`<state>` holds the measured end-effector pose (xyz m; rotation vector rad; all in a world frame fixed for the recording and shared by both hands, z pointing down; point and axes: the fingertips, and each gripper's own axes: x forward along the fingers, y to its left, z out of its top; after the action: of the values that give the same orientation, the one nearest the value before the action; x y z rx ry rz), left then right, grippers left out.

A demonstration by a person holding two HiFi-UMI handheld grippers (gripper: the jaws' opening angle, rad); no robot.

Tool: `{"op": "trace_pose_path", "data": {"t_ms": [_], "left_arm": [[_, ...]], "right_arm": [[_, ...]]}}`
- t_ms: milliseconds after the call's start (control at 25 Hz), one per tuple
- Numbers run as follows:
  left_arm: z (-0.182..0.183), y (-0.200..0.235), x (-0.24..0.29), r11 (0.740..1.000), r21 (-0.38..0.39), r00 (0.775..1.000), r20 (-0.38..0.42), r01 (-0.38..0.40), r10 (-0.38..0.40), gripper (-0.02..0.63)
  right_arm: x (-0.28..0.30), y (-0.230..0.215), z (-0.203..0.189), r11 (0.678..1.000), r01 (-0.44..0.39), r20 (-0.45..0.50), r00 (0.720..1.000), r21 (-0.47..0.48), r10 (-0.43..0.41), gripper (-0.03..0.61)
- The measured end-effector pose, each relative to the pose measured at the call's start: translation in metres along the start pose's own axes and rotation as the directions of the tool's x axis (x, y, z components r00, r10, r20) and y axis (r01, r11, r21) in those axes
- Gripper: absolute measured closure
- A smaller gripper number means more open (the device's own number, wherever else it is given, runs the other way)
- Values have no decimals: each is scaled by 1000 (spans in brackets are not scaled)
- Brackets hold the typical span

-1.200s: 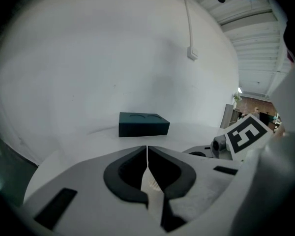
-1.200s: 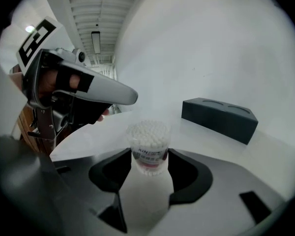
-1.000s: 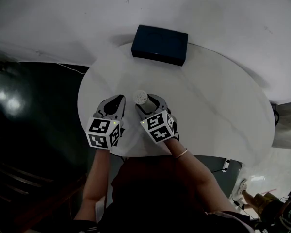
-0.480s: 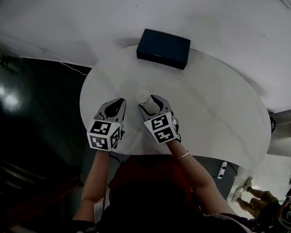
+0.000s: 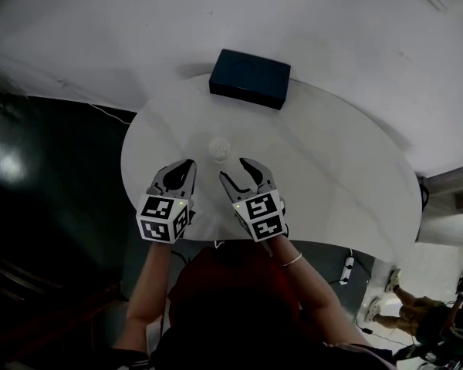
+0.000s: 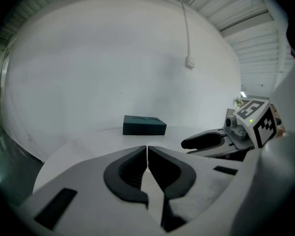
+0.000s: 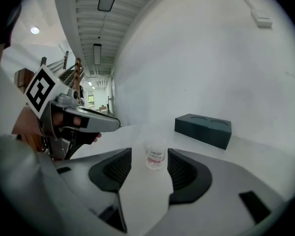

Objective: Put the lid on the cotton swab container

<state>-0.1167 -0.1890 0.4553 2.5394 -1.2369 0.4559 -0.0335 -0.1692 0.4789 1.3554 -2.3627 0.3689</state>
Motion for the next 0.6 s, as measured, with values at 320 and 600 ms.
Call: {"op": "trace_pose_path", "data": {"t_ms": [320,600], "left_arm": [[-12,-19,-15,999,37,1000,-6,-12,13,589],[-11,-28,-26,999,25,999,17,-42,41,589]], "right_arm": [[-27,15,11,999,-49,30,998,7,48,391],[-43,18,20,998,-57,78,995,10,56,510]]}}
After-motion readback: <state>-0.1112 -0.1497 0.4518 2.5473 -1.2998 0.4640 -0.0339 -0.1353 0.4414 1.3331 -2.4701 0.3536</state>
